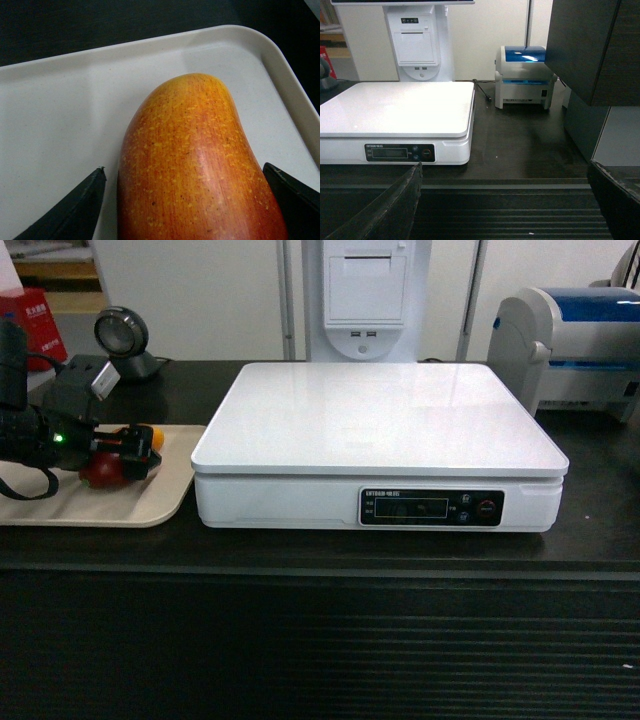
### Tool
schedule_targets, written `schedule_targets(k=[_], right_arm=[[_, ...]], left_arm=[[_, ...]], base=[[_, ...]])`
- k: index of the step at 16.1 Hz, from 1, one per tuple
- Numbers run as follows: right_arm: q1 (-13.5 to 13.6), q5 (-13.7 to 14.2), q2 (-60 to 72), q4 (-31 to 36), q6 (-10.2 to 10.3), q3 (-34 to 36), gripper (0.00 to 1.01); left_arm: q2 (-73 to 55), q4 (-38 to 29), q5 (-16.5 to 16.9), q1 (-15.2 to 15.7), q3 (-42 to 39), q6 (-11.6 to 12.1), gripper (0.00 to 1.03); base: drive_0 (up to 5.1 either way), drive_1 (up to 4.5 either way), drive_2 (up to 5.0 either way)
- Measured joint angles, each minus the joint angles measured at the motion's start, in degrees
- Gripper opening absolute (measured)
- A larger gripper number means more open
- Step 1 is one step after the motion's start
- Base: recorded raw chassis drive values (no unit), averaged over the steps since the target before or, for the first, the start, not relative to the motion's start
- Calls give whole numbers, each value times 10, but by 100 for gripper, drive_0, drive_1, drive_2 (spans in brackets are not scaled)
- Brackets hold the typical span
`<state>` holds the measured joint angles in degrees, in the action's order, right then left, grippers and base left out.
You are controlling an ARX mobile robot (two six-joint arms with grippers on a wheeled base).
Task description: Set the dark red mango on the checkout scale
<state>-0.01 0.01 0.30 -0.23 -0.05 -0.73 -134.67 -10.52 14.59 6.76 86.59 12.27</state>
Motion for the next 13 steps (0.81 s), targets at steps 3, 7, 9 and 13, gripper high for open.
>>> schedule_targets(k=[3,7,9,13], right_arm=[[0,0,0,0,0,0,98],[0,0,0,0,0,0,98],[0,0,0,0,0,0,98],[0,0,0,0,0,0,98]], left_arm=[[0,-4,0,0,1,-2,70],[0,-14,4,-1,-3,-2,67],[178,-94,-20,-36,-172,0,67],[349,-120,-30,-71,-319,4,67]], base=[[0,0,0],[0,0,0],[0,0,0],[0,0,0]])
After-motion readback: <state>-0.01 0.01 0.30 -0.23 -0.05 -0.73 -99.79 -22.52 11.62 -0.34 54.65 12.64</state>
